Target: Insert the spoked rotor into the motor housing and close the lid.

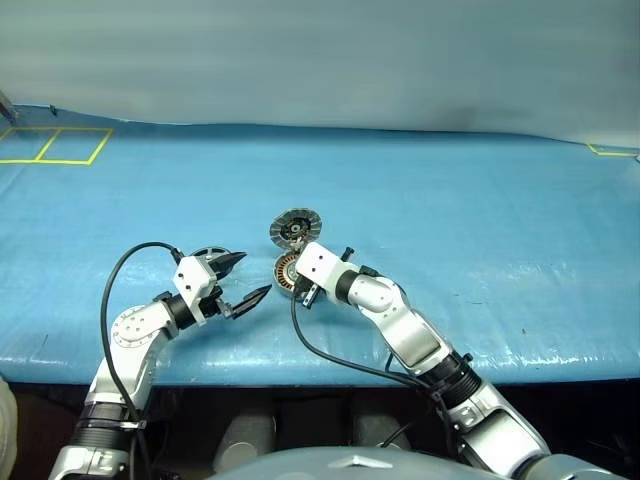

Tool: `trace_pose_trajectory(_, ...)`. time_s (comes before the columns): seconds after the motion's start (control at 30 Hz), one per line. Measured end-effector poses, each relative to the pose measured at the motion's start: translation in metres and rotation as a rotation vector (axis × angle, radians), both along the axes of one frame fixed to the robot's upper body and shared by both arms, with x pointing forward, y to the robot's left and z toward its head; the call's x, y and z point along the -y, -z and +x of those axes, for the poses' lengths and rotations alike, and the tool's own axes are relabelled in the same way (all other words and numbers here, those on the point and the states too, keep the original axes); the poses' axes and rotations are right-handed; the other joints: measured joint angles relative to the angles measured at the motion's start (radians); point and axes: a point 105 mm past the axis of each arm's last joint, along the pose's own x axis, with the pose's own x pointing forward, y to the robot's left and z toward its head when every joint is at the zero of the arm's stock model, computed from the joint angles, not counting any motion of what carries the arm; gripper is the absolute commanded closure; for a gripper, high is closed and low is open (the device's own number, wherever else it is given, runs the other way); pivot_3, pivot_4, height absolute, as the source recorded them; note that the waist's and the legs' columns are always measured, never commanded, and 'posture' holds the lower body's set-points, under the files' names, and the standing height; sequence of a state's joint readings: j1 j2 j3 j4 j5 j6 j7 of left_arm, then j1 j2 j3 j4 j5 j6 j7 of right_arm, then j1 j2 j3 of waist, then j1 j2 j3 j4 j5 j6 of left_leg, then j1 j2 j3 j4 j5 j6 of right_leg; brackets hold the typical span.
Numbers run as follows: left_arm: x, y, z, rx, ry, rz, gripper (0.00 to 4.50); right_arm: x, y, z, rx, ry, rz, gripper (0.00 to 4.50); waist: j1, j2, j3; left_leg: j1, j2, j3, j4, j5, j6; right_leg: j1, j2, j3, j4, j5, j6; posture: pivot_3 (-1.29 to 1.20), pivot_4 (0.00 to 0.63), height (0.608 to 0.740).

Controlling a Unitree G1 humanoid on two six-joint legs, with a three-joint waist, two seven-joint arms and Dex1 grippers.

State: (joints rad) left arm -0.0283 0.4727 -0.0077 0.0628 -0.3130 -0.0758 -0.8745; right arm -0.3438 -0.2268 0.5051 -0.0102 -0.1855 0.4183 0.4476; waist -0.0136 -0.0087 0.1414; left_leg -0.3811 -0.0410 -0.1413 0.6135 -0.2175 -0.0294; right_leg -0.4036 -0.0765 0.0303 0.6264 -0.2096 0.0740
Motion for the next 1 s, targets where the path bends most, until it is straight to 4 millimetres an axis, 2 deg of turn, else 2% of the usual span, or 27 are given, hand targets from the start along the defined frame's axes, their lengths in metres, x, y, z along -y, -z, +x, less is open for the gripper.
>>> trace_pose_trajectory(0.33,0.001,0.002,0.001,-0.007,0.000,-0.009,0.04,-0.001,-0.013,-0.005,-0.050,-0.040,0.104,4.45,-0.003,0.003,0.005,-0.015,-0.002,-0.002,-0.001,0.003,0.005,-0.010,0.003,-0.008,0.000,-0.001,-0.002,0.00,0.150,0.740)
trace_pose_trajectory(0.73,0.005,0.002,0.000,-0.008,0.016,-0.019,0.04,0.002,-0.023,-0.008,-0.053,-0.047,0.104,4.45,-0.003,0.005,0.019,-0.015,-0.001,-0.004,-0.002,0.001,0.004,-0.010,0.004,-0.011,0.000,-0.003,-0.004,0.00,0.150,0.740)
trace_pose_trajectory(1.0,0.006,0.000,0.001,-0.001,0.022,-0.022,0.04,0.012,-0.025,-0.005,-0.051,-0.014,0.085,4.45,-0.011,0.005,0.021,-0.016,-0.001,-0.004,-0.002,0.001,0.004,-0.011,0.004,-0.011,0.000,-0.002,-0.002,0.00,0.150,0.740)
